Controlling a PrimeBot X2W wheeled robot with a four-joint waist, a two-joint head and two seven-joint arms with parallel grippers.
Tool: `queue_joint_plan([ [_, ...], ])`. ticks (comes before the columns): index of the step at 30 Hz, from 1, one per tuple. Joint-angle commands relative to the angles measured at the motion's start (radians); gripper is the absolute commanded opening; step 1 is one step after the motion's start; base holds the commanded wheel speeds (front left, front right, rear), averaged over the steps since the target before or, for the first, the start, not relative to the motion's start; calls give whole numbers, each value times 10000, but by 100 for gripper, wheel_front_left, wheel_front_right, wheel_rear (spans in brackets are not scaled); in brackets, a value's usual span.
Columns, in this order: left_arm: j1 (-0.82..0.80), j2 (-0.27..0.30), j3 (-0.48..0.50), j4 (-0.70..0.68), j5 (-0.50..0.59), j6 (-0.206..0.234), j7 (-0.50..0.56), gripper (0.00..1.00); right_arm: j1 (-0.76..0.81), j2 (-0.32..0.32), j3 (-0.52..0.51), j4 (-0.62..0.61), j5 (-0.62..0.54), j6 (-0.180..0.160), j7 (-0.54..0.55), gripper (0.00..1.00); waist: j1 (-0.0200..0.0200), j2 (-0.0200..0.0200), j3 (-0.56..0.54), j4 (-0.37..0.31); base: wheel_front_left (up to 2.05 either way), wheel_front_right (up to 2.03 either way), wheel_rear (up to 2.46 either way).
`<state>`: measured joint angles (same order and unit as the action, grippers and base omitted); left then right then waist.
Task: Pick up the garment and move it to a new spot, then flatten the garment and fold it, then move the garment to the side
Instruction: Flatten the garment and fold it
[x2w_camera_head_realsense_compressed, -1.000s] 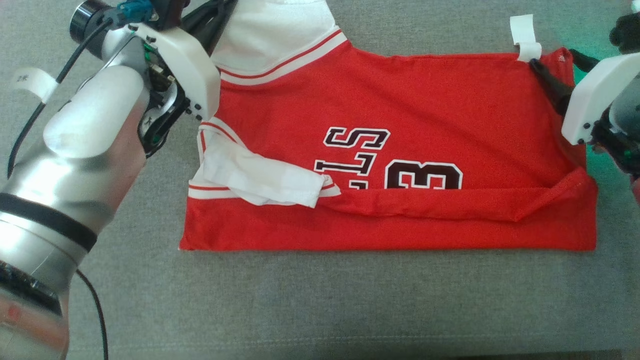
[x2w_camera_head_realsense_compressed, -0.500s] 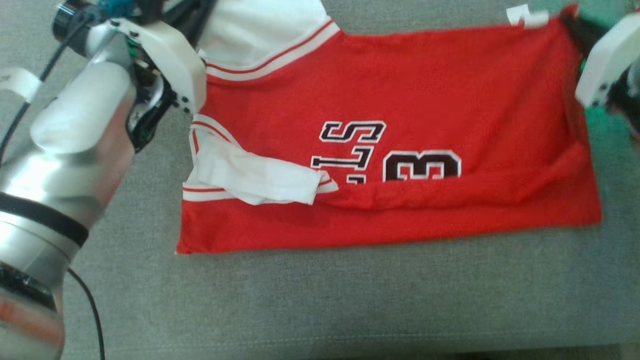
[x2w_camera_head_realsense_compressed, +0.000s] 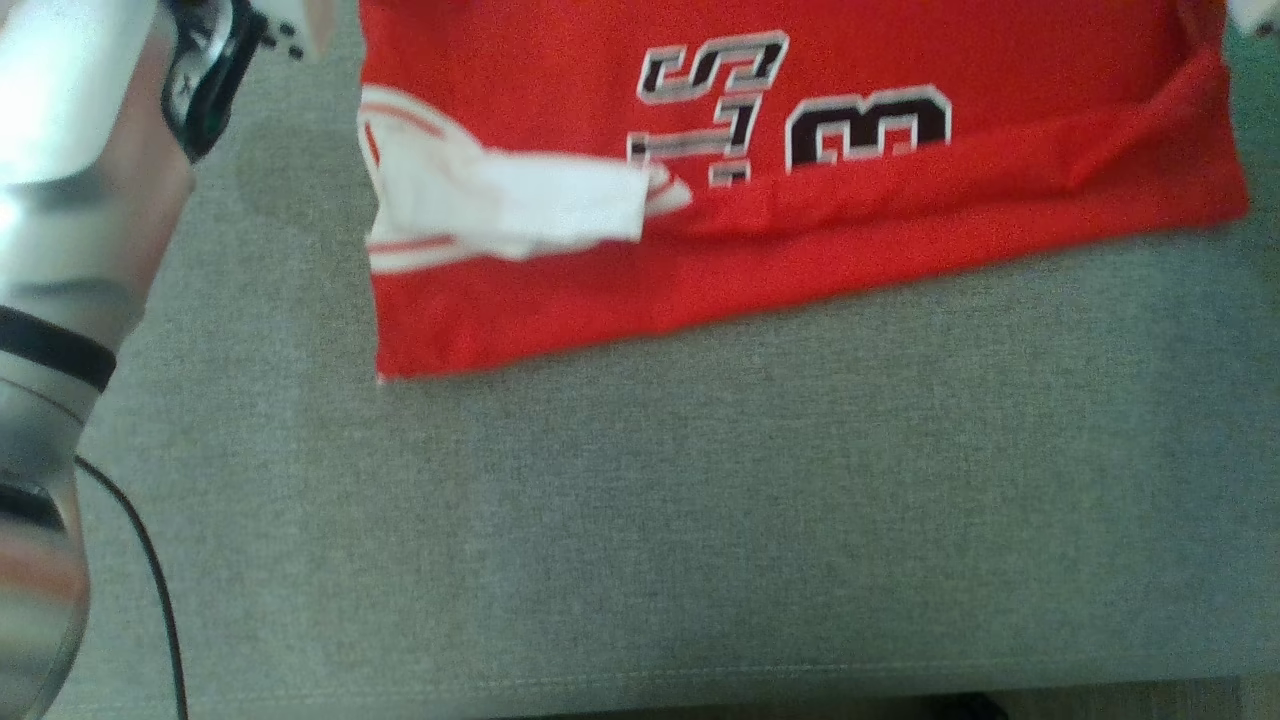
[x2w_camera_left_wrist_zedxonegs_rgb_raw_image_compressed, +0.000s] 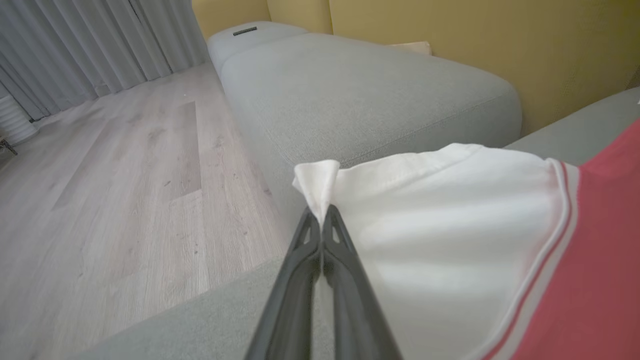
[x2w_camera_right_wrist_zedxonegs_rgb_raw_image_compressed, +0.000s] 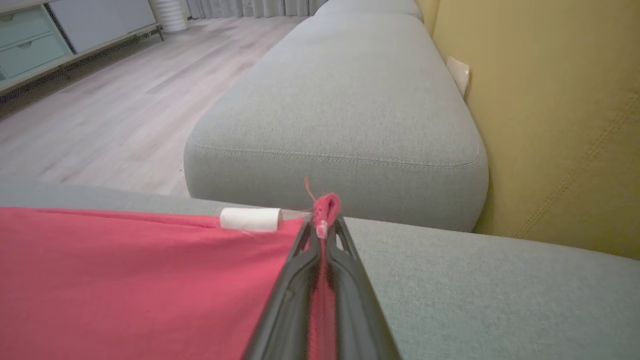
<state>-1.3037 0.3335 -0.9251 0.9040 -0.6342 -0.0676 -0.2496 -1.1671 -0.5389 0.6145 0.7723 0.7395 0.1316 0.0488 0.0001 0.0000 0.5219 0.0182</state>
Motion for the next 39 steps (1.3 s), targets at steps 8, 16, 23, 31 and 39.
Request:
queue_joint_plan([
  [8, -12, 425, 1198, -1357, 1074, 101, -120, 0, -282, 68, 459, 195, 414, -9, -1279, 0, -1, 0, -158, 130, 0, 0, 0],
  [16, 1458, 738, 1392, -2309, 1671, -287, -121, 0, 807, -597, 1253, -171, 1627, -9, -1264, 0, -1, 0, -734, 359, 0, 0, 0],
  [23, 2757, 1185, 1115, -3262, 1873, -473, -121, 0, 1772, -1582, 2399, -898, 2325, -9, -802, 0, -1, 0, -1336, 554, 0, 0, 0],
  [31, 3881, 1779, 60, -4378, 1663, -600, 428, 0, 2203, -2559, 3862, -1347, 2341, -9, -71, 0, -1, 0, -1773, 651, 0, 0, 0],
  [39, 4543, 2534, -960, -5915, 744, -627, 1341, 0, 2186, -3173, 5245, -1617, 2302, -9, 537, 0, -1, 0, -2022, 655, 0, 0, 0],
])
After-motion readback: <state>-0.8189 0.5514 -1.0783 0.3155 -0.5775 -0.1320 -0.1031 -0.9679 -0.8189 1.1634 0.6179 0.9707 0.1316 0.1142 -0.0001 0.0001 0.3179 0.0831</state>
